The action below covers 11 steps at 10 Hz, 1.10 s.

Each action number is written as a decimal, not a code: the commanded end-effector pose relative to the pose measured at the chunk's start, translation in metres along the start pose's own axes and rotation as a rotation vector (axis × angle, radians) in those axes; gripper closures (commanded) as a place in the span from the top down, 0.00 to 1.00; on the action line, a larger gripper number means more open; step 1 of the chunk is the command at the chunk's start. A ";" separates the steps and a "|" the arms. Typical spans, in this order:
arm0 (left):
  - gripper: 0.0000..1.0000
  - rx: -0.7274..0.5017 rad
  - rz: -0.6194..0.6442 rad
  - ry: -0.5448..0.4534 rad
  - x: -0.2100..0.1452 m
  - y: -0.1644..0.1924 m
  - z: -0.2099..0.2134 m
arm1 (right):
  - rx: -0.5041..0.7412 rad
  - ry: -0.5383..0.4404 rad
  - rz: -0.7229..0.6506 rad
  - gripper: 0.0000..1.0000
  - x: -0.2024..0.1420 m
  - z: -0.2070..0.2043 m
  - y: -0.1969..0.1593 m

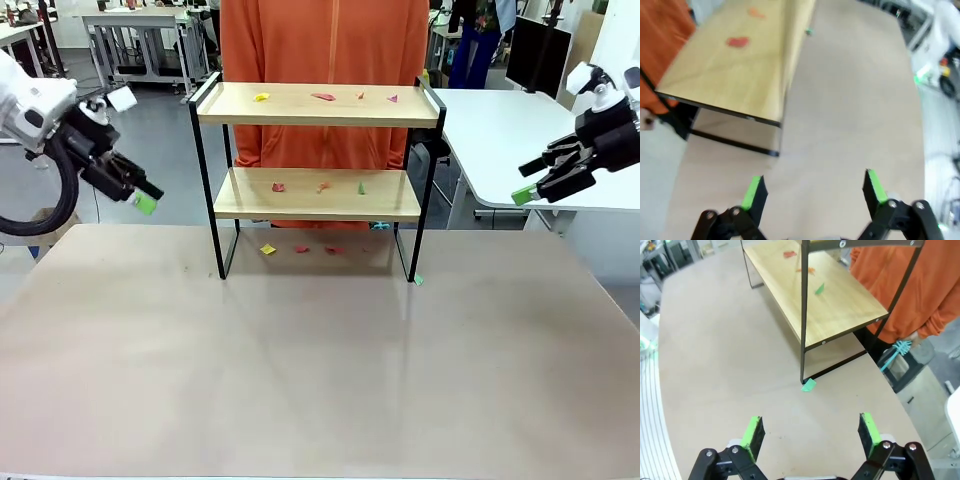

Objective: Clean the shelf.
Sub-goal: Pick up the Duster handed by the human.

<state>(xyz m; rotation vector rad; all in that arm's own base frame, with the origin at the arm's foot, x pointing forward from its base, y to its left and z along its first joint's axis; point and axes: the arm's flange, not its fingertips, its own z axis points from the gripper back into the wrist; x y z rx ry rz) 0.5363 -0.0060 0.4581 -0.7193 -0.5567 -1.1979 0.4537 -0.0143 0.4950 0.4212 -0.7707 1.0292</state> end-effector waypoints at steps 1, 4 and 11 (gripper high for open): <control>1.00 -0.024 0.017 -0.207 -0.016 0.059 0.017 | 0.096 -0.121 0.005 1.00 -0.021 0.002 -0.060; 1.00 -0.183 0.058 -0.327 -0.052 0.114 0.019 | 0.252 -0.239 0.029 1.00 -0.061 -0.012 -0.113; 1.00 0.016 -0.221 -0.568 -0.133 0.109 0.042 | 0.350 -0.542 0.050 1.00 -0.125 -0.023 -0.162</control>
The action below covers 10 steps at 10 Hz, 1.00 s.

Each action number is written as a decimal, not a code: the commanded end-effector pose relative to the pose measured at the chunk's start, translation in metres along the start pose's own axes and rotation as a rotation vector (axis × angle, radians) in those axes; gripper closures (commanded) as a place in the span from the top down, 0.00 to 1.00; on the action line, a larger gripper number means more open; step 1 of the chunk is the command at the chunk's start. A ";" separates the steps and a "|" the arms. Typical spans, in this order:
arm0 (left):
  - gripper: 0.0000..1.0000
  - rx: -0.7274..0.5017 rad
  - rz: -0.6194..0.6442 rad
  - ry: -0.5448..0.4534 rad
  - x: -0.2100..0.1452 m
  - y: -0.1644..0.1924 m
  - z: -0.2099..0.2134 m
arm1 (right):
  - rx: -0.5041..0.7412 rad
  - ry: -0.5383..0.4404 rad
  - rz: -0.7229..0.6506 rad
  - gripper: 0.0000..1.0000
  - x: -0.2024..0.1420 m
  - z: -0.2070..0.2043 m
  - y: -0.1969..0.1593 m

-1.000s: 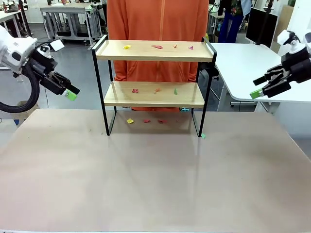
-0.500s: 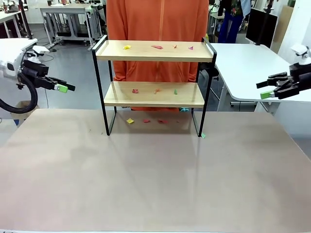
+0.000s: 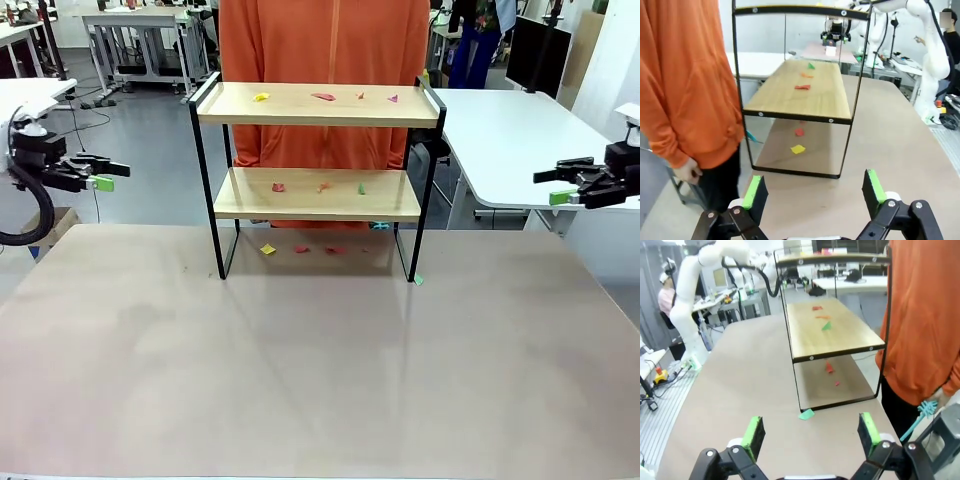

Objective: Clean the shelf.
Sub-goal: Pick up the Duster handed by the human.

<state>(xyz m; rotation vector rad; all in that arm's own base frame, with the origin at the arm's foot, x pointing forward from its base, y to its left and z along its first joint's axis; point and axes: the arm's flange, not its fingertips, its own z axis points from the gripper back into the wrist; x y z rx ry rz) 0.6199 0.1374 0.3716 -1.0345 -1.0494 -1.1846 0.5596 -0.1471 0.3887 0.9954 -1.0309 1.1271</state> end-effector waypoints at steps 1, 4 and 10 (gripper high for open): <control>1.00 0.082 -0.080 -0.076 -0.009 -0.022 -0.003 | -0.030 -0.073 0.021 1.00 0.005 0.009 -0.011; 1.00 0.198 -0.134 -0.151 -0.019 -0.033 0.007 | -0.051 -0.105 0.008 1.00 0.007 0.012 -0.019; 1.00 0.141 -0.076 -0.206 -0.014 -0.036 0.013 | -0.034 -0.107 -0.010 1.00 0.006 0.008 -0.019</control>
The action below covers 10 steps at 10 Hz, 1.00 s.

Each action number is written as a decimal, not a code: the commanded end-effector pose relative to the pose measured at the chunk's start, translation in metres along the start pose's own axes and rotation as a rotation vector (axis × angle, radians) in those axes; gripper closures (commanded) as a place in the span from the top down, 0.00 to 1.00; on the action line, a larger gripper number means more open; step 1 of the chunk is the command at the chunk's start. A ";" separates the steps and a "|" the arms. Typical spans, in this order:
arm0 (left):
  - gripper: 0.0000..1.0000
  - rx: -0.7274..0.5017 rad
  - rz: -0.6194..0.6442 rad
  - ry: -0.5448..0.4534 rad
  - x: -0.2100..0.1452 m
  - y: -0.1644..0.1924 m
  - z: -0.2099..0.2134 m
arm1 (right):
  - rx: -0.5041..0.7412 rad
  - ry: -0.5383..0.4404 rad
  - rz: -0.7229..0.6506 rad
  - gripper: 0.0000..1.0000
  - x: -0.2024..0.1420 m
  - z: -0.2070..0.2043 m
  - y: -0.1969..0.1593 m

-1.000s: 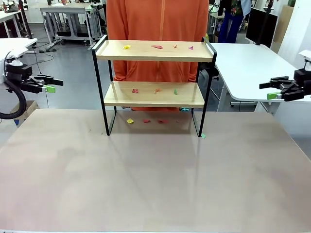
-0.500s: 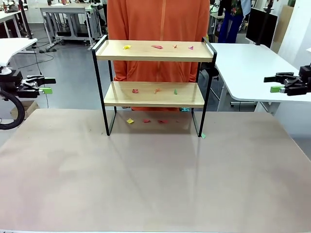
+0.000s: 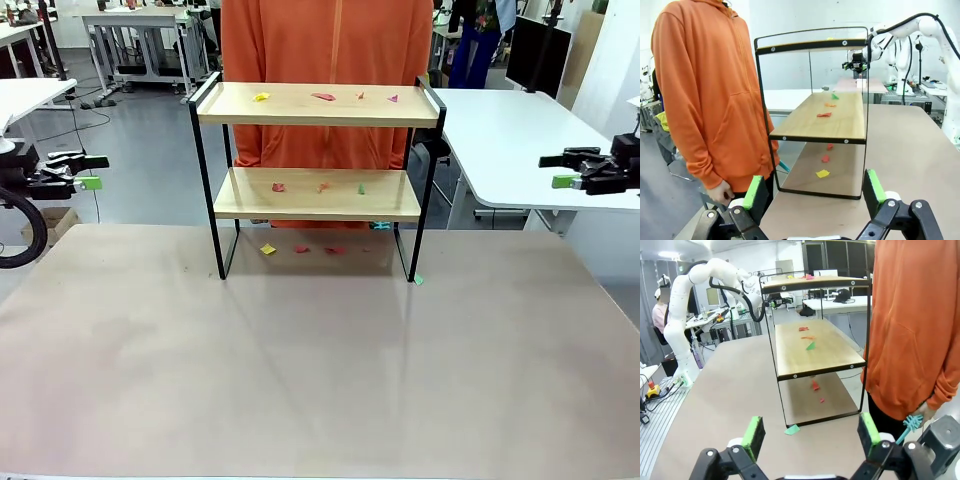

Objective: Clean the shelf.
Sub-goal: Pick up the Duster handed by the human.

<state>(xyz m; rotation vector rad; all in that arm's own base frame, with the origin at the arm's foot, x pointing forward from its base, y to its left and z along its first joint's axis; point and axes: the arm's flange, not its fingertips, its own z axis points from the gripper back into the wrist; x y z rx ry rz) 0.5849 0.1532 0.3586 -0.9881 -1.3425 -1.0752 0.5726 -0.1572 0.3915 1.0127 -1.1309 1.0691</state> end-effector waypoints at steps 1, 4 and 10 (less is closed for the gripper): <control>1.00 0.014 -0.009 0.011 -0.001 0.001 0.002 | -0.001 0.000 0.002 1.00 0.001 0.000 0.000; 1.00 0.014 -0.009 0.011 -0.001 0.001 0.002 | -0.001 0.000 0.002 1.00 0.001 0.000 0.000; 1.00 0.014 -0.009 0.011 -0.001 0.001 0.002 | -0.001 0.000 0.002 1.00 0.001 0.000 0.000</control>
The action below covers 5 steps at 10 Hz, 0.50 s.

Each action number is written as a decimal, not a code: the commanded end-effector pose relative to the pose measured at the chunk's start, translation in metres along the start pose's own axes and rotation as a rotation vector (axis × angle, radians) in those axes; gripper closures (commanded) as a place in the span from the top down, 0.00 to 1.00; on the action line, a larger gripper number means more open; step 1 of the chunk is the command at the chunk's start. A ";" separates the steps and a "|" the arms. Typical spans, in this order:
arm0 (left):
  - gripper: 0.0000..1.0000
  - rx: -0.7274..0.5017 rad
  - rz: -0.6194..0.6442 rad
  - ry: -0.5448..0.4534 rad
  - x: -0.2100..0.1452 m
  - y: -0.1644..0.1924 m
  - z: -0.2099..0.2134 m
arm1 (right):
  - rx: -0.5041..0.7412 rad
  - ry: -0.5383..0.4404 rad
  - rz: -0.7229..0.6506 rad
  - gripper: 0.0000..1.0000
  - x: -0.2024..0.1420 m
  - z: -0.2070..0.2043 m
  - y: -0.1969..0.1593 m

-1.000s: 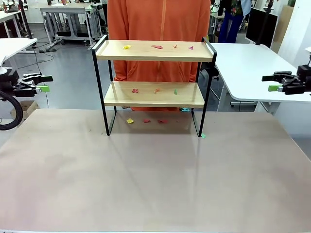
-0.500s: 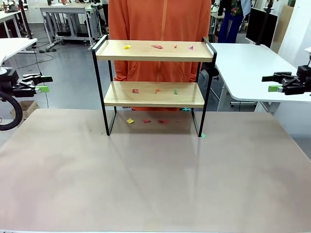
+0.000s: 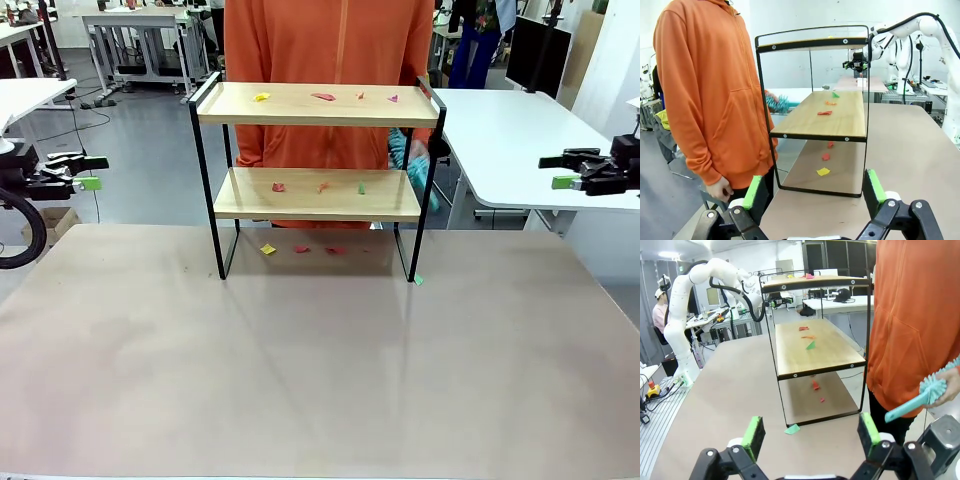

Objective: Clean the shelf.
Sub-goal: Pick up the Duster handed by the human.

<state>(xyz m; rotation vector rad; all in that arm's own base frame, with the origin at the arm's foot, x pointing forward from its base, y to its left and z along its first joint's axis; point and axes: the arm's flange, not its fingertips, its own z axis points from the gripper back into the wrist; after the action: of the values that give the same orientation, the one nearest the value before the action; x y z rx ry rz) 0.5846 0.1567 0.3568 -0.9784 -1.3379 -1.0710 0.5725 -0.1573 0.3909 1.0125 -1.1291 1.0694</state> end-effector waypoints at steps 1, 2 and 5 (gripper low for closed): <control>1.00 0.006 -0.011 0.003 0.001 0.001 -0.001 | -0.001 -0.001 0.003 1.00 0.001 0.000 0.000; 1.00 0.006 -0.011 0.003 0.001 0.001 -0.001 | -0.001 -0.001 0.003 1.00 0.001 0.000 0.000; 1.00 0.006 -0.011 0.003 0.001 0.001 -0.001 | -0.001 -0.001 0.003 1.00 0.001 0.000 0.000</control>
<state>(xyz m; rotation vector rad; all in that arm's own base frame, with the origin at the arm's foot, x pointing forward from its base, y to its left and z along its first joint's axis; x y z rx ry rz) 0.5847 0.1566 0.3568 -0.9784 -1.3378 -1.0712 0.5725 -0.1573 0.3909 1.0125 -1.1291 1.0694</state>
